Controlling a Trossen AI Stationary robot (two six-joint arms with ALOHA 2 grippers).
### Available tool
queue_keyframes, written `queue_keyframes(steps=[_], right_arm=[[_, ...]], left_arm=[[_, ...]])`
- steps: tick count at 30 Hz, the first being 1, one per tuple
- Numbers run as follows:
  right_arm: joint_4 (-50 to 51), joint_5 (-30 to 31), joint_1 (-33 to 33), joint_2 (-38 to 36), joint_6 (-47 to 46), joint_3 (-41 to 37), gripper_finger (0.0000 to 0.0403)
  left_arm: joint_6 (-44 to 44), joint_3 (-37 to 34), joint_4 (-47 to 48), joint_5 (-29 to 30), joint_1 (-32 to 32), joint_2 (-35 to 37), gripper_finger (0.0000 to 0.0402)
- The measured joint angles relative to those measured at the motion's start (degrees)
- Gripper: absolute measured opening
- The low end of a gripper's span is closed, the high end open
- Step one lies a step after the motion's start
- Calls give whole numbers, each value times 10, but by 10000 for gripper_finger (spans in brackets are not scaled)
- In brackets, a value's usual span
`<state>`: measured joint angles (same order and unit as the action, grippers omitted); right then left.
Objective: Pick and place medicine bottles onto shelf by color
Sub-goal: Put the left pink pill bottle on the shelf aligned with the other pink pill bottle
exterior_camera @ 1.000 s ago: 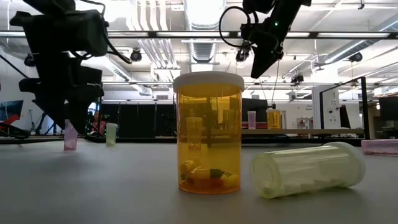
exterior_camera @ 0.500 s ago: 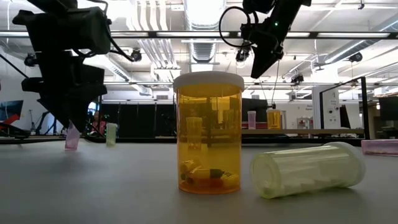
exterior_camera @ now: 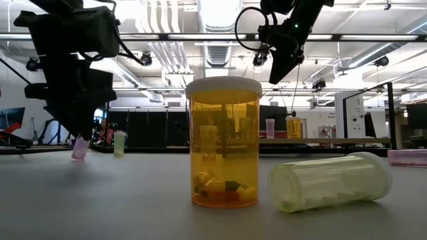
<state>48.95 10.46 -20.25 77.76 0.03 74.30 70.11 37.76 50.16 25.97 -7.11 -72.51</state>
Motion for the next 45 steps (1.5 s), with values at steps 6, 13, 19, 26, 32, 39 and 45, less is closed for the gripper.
queue_keyframes(steps=[6, 13, 19, 26, 32, 39, 45], right_arm=[[0, 0, 0, 0, 0, 0, 148], [0, 0, 0, 0, 0, 0, 148], [2, 0, 2, 0, 8, 0, 148], [2, -1, 21, 0, 18, 0, 148], [2, -2, 50, 0, 5, 0, 148], [0, -1, 74, 0, -21, -14, 148], [-13, -1, 87, -1, -31, -47, 148]], left_arm=[[-5, 4, -1, 7, 0, 0, 110], [-33, 24, -51, 10, 0, 0, 103], [-193, 35, -283, 9, -1, -17, 103], [-361, 79, -527, -37, -1, -117, 102], [-456, 192, -517, -47, 0, -230, 102], [-497, 281, -455, -110, 14, -297, 102], [-495, 289, -452, -121, 29, -324, 102]])
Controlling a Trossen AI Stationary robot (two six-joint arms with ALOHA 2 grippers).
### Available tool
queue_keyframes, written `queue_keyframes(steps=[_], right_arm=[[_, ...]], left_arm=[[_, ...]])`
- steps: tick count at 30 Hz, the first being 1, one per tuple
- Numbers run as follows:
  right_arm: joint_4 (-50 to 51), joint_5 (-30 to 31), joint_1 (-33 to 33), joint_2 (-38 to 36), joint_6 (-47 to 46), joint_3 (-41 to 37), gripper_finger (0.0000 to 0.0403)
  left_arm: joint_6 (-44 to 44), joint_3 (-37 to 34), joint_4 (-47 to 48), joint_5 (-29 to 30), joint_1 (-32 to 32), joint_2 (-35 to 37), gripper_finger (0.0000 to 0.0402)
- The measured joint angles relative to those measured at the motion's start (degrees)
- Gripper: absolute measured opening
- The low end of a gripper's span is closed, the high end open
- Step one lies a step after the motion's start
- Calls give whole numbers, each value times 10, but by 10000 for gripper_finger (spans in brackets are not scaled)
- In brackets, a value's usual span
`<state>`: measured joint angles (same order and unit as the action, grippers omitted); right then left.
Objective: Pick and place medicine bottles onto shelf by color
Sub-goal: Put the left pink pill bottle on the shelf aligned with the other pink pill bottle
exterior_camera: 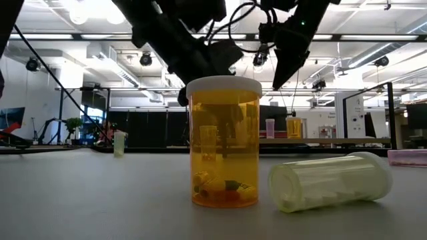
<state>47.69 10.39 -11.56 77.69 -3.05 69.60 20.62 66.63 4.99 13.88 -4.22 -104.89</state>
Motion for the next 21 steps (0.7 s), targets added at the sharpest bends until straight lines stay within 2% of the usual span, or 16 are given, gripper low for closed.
queue_keyframes(steps=[11, 21], right_arm=[[-75, 0, 6, 0, -9, -51, 148], [-95, -1, 6, 0, -9, -71, 148]], left_arm=[[3, -1, 1, -4, 9, -22, 102], [13, 0, 0, -17, 11, -31, 102]])
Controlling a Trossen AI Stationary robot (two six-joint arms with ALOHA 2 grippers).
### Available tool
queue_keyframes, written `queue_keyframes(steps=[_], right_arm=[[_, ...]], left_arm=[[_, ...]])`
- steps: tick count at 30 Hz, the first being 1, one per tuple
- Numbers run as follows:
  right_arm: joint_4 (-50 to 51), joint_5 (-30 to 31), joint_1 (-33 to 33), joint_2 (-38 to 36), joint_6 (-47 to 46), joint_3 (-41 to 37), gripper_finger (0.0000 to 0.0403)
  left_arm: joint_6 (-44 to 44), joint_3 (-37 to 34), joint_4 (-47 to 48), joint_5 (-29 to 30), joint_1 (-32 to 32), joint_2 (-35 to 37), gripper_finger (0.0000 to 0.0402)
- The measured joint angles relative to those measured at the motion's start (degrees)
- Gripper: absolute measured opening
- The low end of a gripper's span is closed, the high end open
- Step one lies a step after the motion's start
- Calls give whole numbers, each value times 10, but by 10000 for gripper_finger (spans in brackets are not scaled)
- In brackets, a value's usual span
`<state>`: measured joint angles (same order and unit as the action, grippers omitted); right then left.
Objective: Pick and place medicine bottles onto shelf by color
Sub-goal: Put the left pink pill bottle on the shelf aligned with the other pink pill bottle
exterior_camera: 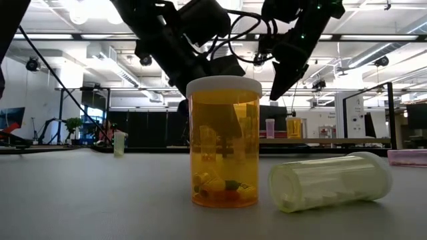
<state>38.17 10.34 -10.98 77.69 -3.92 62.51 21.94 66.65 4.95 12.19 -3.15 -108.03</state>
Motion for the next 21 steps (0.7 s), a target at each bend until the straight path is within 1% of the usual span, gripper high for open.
queue_keyframes(steps=[6, 9, 21], right_arm=[[-1, 0, 0, 0, 0, 0, 148], [-1, 0, 0, 0, 0, 0, 148], [-2, 0, 0, 0, 0, 0, 148]], left_arm=[[-2, 0, 0, 0, 2, 0, 103], [-2, 0, -1, 0, 2, 1, 114], [-4, 0, 2, 4, 2, 2, 214]])
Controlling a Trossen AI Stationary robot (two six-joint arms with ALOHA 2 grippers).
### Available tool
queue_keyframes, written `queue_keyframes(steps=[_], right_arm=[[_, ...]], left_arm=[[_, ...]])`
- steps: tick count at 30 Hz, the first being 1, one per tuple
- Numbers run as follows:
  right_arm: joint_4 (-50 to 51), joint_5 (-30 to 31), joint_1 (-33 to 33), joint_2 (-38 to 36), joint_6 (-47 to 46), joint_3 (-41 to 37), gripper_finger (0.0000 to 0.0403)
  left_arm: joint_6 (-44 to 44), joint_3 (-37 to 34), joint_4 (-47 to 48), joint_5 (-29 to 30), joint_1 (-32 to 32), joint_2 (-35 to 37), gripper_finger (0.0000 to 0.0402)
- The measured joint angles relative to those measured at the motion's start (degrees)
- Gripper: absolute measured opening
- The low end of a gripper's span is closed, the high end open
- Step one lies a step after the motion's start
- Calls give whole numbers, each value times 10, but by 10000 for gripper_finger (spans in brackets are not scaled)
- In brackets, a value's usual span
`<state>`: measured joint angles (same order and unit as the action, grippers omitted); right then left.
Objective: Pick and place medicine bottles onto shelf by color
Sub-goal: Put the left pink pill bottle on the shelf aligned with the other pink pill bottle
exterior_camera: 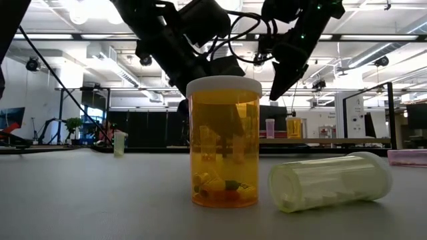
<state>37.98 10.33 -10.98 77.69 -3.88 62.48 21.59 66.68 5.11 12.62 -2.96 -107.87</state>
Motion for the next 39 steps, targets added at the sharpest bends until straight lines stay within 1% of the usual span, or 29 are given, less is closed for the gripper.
queue_keyframes(steps=[5, 10, 14, 17, 20, 22, 26, 30, 34, 37, 39], right_arm=[[-2, 0, 0, 0, 0, 0, 148], [-9, -2, 1, 0, 9, 0, 148], [-55, -10, 11, 0, 10, -13, 148], [-98, -33, 23, 0, 23, -31, 148], [-145, -35, 42, 0, 46, -54, 148], [-182, -42, 54, 0, 63, -70, 148], [-268, -92, 72, 3, 81, -104, 148], [-327, -95, 83, 3, 80, -123, 148], [-349, -94, 85, 6, 69, -133, 154], [-354, -95, 86, 11, 59, -135, 169], [-360, -95, 87, 19, 49, -135, 183]], left_arm=[[-15, 4, 18, 0, 0, 24, 244], [-26, 6, 92, 1, 0, 71, 252], [-22, 4, 168, 0, -1, 112, 252], [5, -7, 224, -1, -3, 144, 252], [27, -29, 261, -1, -8, 181, 252], [53, -52, 255, -1, -10, 209, 252], [119, -114, 236, 11, -16, 263, 252], [175, -180, 193, 32, -19, 309, 252], [201, -235, 134, 41, -20, 339, 252], [201, -267, 79, 42, -20, 352, 252], [201, -280, 64, 42, -20, 358, 252]])
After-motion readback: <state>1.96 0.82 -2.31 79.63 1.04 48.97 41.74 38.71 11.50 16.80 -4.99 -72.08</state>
